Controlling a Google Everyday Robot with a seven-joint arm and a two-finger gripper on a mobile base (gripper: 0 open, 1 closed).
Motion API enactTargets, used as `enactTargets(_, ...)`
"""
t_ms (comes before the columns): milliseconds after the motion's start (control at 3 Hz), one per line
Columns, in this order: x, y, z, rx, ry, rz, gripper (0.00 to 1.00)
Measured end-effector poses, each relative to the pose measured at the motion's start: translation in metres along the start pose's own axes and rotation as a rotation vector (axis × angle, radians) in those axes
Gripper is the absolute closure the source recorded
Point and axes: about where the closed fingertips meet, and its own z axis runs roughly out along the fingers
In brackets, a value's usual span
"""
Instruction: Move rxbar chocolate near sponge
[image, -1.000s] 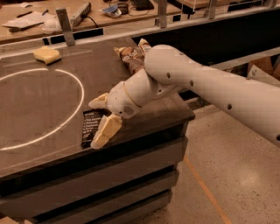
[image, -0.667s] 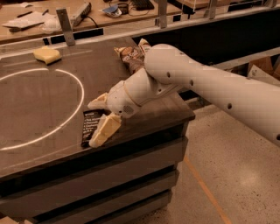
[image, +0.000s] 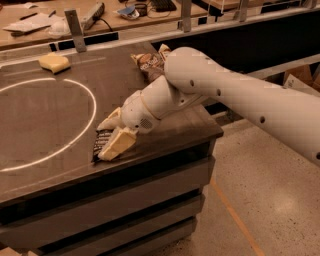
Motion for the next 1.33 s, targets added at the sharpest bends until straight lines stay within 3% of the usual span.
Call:
enactTargets(333,0.000,0.000,0.000,0.000,0.000,0.000,1.00)
enactTargets(667,-0.022,-0.018,-0.021,0.130,-0.015,-0.070,1.00)
enactTargets(1000,-0.066,-0.049,-0.067,0.381,-0.003,-0.207,1.00)
enactTargets(1333,-0.085,-0.070,-0.084,0.501,-0.021,-0.235,1.00)
